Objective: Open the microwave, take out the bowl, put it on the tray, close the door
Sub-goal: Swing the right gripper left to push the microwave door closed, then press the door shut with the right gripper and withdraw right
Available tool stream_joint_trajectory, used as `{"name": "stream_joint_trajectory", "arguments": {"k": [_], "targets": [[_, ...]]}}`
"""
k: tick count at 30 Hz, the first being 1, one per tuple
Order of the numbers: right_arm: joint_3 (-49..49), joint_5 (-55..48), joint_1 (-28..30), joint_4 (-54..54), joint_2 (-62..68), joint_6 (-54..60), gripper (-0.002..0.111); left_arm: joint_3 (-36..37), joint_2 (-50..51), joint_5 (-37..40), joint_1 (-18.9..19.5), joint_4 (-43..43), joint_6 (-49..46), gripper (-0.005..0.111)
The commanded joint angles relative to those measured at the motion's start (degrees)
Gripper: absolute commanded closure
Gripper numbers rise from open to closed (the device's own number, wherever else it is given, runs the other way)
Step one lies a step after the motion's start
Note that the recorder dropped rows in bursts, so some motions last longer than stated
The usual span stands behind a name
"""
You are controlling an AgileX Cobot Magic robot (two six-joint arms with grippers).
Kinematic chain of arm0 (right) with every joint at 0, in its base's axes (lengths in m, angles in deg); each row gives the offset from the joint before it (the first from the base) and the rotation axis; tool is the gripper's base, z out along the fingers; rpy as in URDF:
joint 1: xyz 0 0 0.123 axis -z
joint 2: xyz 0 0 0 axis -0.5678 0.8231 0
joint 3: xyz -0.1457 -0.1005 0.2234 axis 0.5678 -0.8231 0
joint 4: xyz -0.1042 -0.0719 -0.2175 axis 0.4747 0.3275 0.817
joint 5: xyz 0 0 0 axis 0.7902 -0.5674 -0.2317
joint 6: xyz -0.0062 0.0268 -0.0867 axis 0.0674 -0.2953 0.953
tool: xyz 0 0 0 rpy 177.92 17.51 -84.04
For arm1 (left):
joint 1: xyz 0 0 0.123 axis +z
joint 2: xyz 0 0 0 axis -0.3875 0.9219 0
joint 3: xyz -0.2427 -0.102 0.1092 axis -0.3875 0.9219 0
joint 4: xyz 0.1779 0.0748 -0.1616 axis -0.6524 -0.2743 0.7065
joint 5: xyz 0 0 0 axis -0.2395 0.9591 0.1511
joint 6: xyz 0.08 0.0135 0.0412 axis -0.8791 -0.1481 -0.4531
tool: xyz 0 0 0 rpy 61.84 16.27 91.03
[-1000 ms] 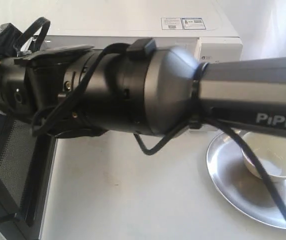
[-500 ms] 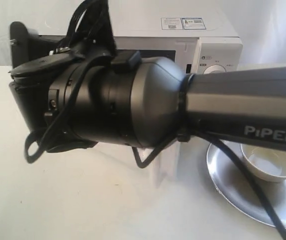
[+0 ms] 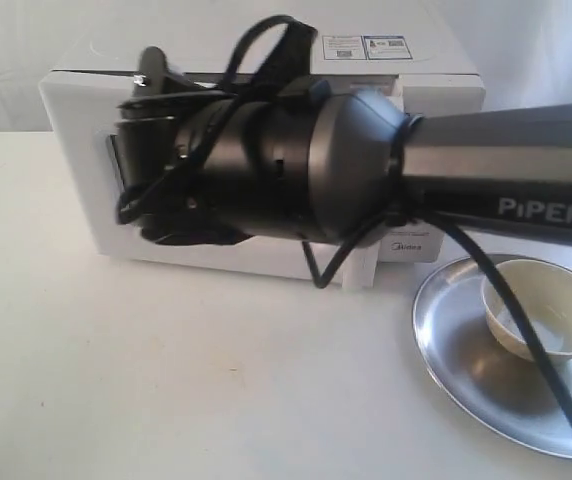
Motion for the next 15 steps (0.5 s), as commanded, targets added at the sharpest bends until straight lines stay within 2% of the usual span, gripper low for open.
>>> {"name": "stream_joint_trajectory", "arguments": {"k": [1,8,12,15], "targets": [[-5.55,2.18,6.01,-2.20,-0.07,-4.35,0.108,0.12,-0.19,-0.08,-0.23,0.20,0.10,0.107],[-11.75,7.51,12.67,4.42,-0.07,-15.45,0.108,0.12,-0.19,-0.08,-0.23,0.20,0.10,0.107],[-13.34,7.76,13.39,14.49,-0.07,-24.06,0.108,0.12,-0.19,-0.08,-0.23,0.20,0.10,0.107],[-13.46,11.70,13.24,13.43,-0.07,-25.46,0.108,0.12,-0.19,-0.08,-0.23,0.20,0.10,0.107]]}}
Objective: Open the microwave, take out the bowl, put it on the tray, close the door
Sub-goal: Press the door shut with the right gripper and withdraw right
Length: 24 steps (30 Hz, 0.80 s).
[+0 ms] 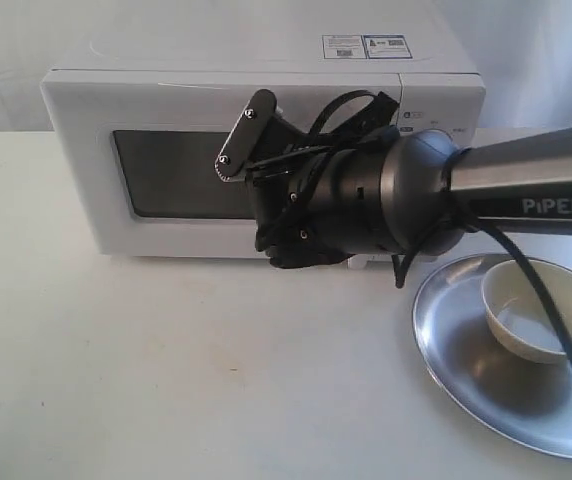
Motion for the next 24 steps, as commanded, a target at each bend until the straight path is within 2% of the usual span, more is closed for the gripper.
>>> {"name": "stream_joint_trajectory", "arguments": {"k": [1,3,7,11,14,16,20,22,24], "targets": [[-0.03,0.33,2.09,4.57,-0.27,-1.95,0.108,0.12,-0.19,0.00,-0.23,0.20,0.10,0.107],[-1.01,4.71,-0.14,0.09,-0.64,-0.80,0.108,0.12,-0.19,0.00,-0.23,0.20,0.10,0.107],[-4.80,9.21,-3.00,0.59,-3.07,-0.53,0.108,0.12,-0.19,0.00,-0.23,0.20,0.10,0.107],[-10.57,10.19,-5.23,0.72,-11.77,-3.57,0.108,0.12,-0.19,0.00,-0.23,0.20,0.10,0.107],[-15.80,14.59,-5.18,0.72,-19.03,-7.59,0.108,0.12,-0.19,0.00,-0.23,0.20,0.10,0.107],[-20.09,16.39,-5.18,3.73,-24.22,-14.65,0.108,0.12,-0.19,0.00,-0.23,0.20,0.10,0.107],[-31.64,15.40,-5.18,20.00,-35.10,-38.63,0.108,0.12,-0.19,0.00,-0.23,0.20,0.10,0.107],[-37.88,12.09,-5.18,22.19,-39.37,-51.01,0.108,0.12,-0.19,0.00,-0.23,0.20,0.10,0.107],[-45.40,4.36,-5.18,22.19,-44.13,-56.95,0.108,0.12,-0.19,0.00,-0.23,0.20,0.10,0.107]]}}
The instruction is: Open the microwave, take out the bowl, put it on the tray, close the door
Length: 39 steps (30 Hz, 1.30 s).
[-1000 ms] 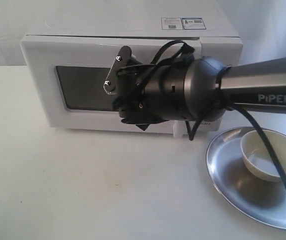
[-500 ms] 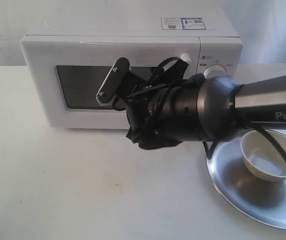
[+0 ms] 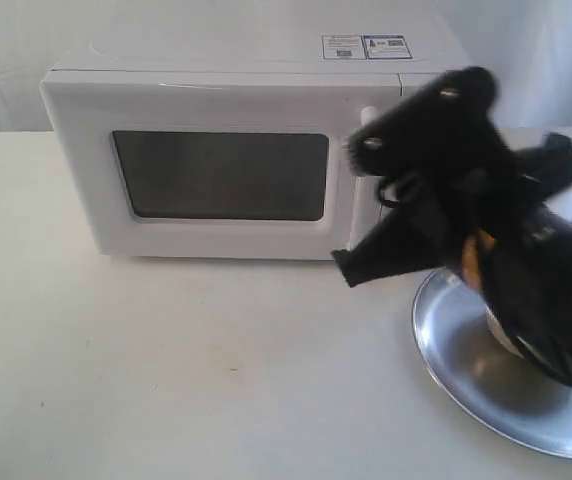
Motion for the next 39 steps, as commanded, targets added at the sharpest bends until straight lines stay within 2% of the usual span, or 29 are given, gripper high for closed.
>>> {"name": "stream_joint_trajectory", "arguments": {"k": [1,4,7,22,27,32,35,39], "targets": [[-13.55,-12.80,-0.08,3.92,-9.21,-17.80,0.108,0.12,-0.19,0.00,-0.23,0.20,0.10,0.107],[-24.31,-23.73,-0.08,3.92,-13.48,-30.06,0.108,0.12,-0.19,0.00,-0.23,0.20,0.10,0.107],[-28.14,-22.66,-0.08,3.92,-15.98,-30.06,0.108,0.12,-0.19,0.00,-0.23,0.20,0.10,0.107],[-28.36,-23.75,-1.38,1.31,-17.38,-30.06,0.108,0.12,-0.19,0.00,-0.23,0.20,0.10,0.107],[-28.36,-26.04,-1.38,0.74,-21.23,-25.06,0.108,0.12,-0.19,0.00,-0.23,0.20,0.10,0.107],[-28.36,-20.17,2.27,-6.22,-39.05,-26.01,0.108,0.12,-0.19,0.00,-0.23,0.20,0.10,0.107],[-28.36,-13.95,7.06,-16.40,-52.11,-23.52,0.108,0.12,-0.19,0.00,-0.23,0.20,0.10,0.107],[-28.36,-4.16,20.35,-33.37,-66.55,-10.47,0.108,0.12,-0.19,0.00,-0.23,0.20,0.10,0.107]]}}
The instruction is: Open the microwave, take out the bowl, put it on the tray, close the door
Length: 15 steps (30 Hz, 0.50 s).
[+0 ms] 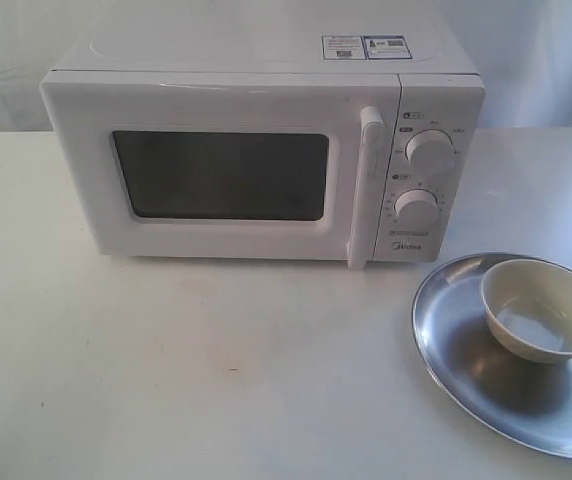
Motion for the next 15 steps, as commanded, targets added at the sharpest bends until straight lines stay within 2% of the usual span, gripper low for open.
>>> {"name": "stream_joint_trajectory", "arguments": {"k": [1,4,8,10,15], "targets": [[-0.23,10.38,15.61,-20.23,-15.55,13.28,0.108,0.12,-0.19,0.00,-0.23,0.20,0.10,0.107],[0.01,12.76,25.65,-37.76,-17.69,14.09,0.108,0.12,-0.19,0.00,-0.23,0.20,0.10,0.107],[-0.12,12.28,31.19,-58.63,-17.60,6.09,0.108,0.12,-0.19,0.06,-0.23,0.20,0.10,0.107],[-0.12,12.28,31.34,-62.62,-17.50,6.09,0.108,0.12,-0.19,0.06,-0.23,0.20,0.10,0.107],[-0.12,12.27,31.34,-61.29,-17.50,6.66,0.108,0.12,-0.19,0.06,-0.23,0.20,0.10,0.107]]}}
